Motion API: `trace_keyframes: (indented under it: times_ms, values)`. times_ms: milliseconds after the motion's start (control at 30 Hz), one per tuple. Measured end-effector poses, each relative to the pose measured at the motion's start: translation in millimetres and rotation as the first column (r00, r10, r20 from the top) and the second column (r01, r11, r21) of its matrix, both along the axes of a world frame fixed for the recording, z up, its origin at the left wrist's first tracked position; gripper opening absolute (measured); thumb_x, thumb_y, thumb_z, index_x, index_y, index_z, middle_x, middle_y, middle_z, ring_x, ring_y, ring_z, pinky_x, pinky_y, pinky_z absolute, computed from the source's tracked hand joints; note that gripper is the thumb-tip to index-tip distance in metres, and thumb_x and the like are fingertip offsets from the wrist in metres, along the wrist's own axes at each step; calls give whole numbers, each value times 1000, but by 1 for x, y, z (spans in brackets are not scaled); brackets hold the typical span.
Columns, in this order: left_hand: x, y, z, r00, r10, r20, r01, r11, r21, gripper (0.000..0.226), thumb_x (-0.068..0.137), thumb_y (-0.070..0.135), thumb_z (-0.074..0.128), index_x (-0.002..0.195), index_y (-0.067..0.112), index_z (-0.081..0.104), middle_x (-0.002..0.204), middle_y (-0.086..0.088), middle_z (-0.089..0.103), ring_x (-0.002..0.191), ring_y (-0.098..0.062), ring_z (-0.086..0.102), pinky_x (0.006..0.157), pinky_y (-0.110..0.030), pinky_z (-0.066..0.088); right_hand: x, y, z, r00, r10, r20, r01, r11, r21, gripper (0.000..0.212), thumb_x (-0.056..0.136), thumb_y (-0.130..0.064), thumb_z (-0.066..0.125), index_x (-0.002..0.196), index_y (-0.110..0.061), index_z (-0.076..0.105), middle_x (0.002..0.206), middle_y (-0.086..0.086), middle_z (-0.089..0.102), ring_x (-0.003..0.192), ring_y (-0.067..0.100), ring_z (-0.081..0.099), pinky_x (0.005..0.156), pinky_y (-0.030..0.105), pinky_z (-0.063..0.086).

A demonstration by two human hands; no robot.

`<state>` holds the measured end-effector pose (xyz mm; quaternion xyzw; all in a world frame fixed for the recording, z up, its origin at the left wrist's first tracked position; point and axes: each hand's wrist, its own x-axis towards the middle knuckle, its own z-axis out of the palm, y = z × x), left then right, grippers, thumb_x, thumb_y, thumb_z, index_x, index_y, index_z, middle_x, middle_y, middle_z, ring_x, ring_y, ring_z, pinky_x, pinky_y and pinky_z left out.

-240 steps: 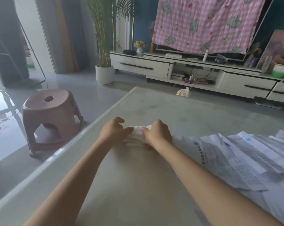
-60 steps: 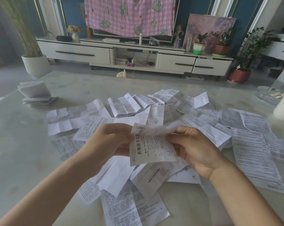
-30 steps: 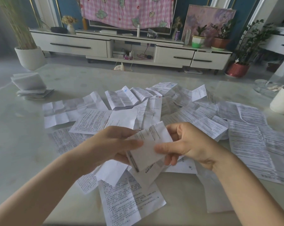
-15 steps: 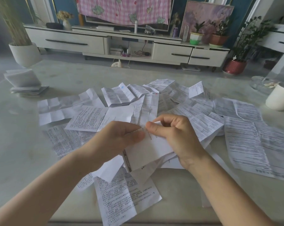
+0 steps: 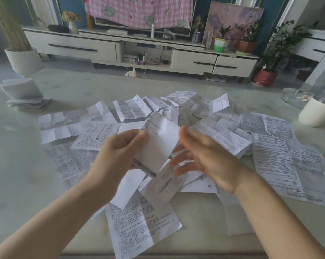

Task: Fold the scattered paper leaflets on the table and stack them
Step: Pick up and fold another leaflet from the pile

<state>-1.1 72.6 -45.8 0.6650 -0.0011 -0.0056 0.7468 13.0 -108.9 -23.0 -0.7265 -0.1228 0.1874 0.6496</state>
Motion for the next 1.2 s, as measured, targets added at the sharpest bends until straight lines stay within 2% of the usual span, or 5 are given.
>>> trace_keyframes:
  times_ms: [300,567,867,1000,1200]
  values:
    - [1,3,-4,995,-50,-81,54,997,49,18,88,14,57,84,3,72,97,-28,66,78,-23,64,63,-28,58,1,14,-11,994,-102,-34,104,993,49,23,91,-8,56,113,-1,54,81,11,68,58,22,65,43,28,52]
    - [4,10,1,989,-75,-124,66,995,-71,28,88,-3,50,80,13,72,76,-8,69,60,-17,65,46,-23,51,5,16,-14,996,-33,-86,46,987,153,25,95,-1,42,113,-5,59,73,12,67,49,18,61,45,24,50]
    - [4,9,-6,998,-68,16,62,969,241,8,81,7,67,74,4,69,73,-13,68,60,-14,64,49,-21,50,1,25,-26,982,-173,73,172,985,25,20,82,-10,68,101,-9,68,95,10,73,89,20,70,81,30,56]
    - [6,10,-8,1000,-1,11,-1,977,211,9,81,3,67,72,6,70,68,-11,69,57,-18,62,47,-21,49,0,33,-28,955,-262,140,259,965,42,12,81,-11,70,93,-12,68,87,3,74,80,14,70,72,22,56]
    - [7,5,-8,984,104,-142,-107,994,-14,11,84,10,65,74,5,63,65,-2,68,58,-12,64,48,-18,49,-2,21,-19,977,-200,-73,205,977,66,12,84,-4,64,95,-1,62,72,4,68,53,9,62,52,18,53]
